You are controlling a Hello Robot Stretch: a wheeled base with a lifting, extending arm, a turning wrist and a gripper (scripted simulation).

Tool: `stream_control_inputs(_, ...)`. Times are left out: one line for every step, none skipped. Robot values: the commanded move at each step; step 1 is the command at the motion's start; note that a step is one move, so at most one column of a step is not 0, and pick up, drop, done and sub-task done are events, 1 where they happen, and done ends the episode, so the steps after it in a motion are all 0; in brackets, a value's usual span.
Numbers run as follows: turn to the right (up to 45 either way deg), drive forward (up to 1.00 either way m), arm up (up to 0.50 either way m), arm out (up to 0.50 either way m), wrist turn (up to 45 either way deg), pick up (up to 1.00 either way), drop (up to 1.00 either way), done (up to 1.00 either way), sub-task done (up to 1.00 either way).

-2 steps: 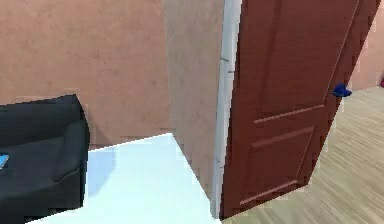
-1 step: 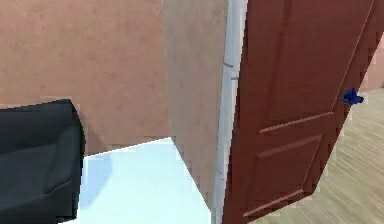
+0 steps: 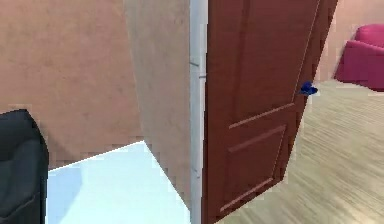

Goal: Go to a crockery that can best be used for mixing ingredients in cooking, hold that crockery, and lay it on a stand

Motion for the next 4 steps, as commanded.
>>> stream_control_inputs(0.0,0.05,0.0,0.0,0.0,0.0,0.0,0.0,0.0)
stream_control_inputs(36.0,0.0,0.0,0.0,0.0,0.0,0.0,0.0,0.0)
stream_control_inputs(0.0,0.35,0.0,0.0,0.0,0.0,0.0,0.0,0.0)
stream_control_inputs(39.0,0.0,0.0,0.0,0.0,0.0,0.0,0.0,0.0)
